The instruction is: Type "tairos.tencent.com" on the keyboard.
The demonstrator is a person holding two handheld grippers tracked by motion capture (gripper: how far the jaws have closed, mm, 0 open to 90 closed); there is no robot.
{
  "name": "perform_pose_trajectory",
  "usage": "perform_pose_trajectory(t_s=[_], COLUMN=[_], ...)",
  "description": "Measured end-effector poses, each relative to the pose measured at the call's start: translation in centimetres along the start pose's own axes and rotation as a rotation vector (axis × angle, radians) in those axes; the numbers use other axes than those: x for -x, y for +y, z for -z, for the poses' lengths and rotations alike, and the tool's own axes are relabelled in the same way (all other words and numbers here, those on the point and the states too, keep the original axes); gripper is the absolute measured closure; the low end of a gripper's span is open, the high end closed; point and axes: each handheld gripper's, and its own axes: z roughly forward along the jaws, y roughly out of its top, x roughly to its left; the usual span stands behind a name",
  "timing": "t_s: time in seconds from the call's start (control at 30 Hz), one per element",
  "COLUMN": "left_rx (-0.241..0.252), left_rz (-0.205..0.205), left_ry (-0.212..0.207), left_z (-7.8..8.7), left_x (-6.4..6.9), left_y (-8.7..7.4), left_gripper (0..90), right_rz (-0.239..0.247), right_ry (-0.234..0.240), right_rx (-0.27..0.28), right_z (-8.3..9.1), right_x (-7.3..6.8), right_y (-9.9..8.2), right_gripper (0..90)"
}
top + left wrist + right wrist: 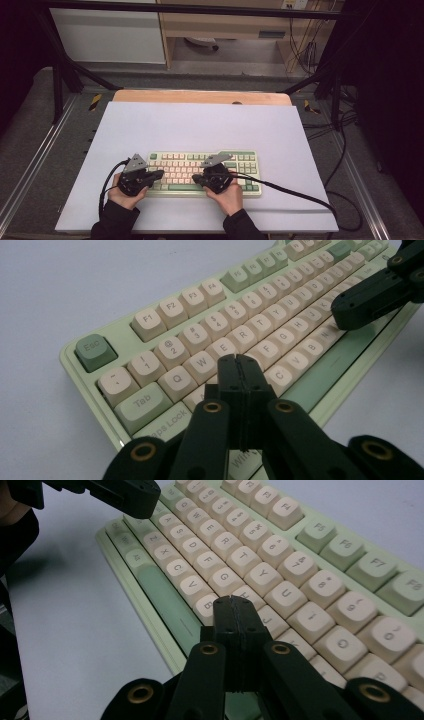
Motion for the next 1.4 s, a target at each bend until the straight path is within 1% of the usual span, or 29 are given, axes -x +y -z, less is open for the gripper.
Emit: perform_pose_trajectory(t_s=[0.07,0.2,0.5,0.7,0.87,0.97,1.1,1.2,1.4], left_rx=[0.002,0.002,0.002,0.001,0.000,0.001,0.006,0.001,-0.004], left_rz=[0.001,-0.001,-0.002,-0.008,-0.012,-0.019,-0.015,-0.021,-0.033], left_ry=[0.000,0.000,-0.002,-0.006,-0.014,-0.016,-0.019,-0.019,-0.019], left_z=[0.0,0.0,0.0,-0.2,-0.6,-0.8,-1.1,-1.4,-2.1], left_x=[0.0,0.0,0.2,0.4,0.8,1.0,1.2,1.4,1.7], left_y=[0.0,0.0,0.1,0.2,0.5,0.8,1.4,1.7,2.4], left_gripper=[90.0,90.0,89.9,90.0,89.9,90.0,90.0,89.9,89.9], right_rz=[0.000,-0.016,-0.046,-0.049,-0.065,-0.059,-0.064,-0.070,-0.069], right_ry=[-0.005,-0.016,-0.043,-0.054,-0.056,-0.060,-0.063,-0.065,-0.066], right_rx=[0.002,0.016,0.027,0.028,0.034,0.027,0.030,0.029,0.032], right_z=[0.6,1.7,3.7,4.8,5.3,5.5,5.7,5.9,6.1], right_x=[0.1,0.7,2.2,2.8,3.2,3.4,3.5,3.6,3.6], right_y=[0.1,-0.3,-1.7,-2.6,-3.3,-3.7,-4.1,-4.3,-4.3], right_gripper=[90.0,90.0,90.0,90.0,90.0,90.0,90.0,90.0,90.0])
